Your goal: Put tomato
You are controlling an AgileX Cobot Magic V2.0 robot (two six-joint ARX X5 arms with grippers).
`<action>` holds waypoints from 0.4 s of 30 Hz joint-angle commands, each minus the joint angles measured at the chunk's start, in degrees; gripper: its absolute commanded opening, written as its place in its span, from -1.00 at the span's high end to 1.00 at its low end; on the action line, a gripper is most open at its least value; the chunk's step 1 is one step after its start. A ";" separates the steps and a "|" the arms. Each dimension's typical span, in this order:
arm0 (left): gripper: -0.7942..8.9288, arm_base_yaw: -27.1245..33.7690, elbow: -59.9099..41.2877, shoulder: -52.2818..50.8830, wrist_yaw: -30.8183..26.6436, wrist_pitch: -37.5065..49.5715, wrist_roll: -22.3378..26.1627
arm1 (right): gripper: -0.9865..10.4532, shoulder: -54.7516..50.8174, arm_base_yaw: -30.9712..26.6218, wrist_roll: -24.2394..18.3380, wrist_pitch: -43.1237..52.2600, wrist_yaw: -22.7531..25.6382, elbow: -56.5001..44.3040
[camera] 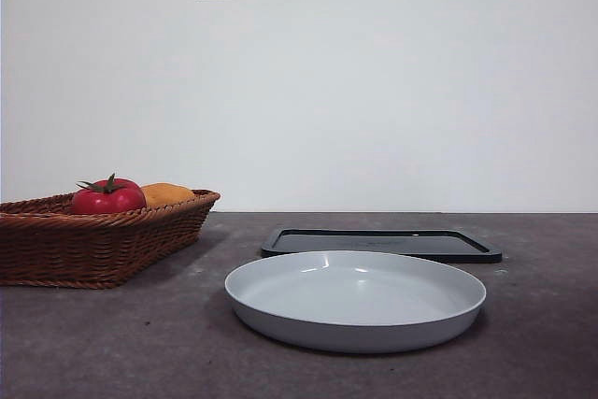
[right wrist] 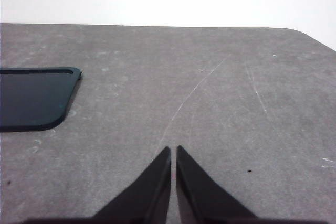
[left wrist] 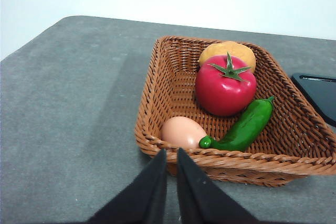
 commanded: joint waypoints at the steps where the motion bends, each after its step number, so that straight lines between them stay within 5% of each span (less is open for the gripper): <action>1: 0.78 0.09 -1.16 -0.07 0.39 -0.31 -0.42 | 0.81 -0.09 0.02 0.66 0.13 0.11 -0.37; 12: 0.78 0.09 -1.16 -0.07 0.39 -0.28 -0.61 | 0.81 -0.09 0.02 1.53 0.11 -0.04 -0.37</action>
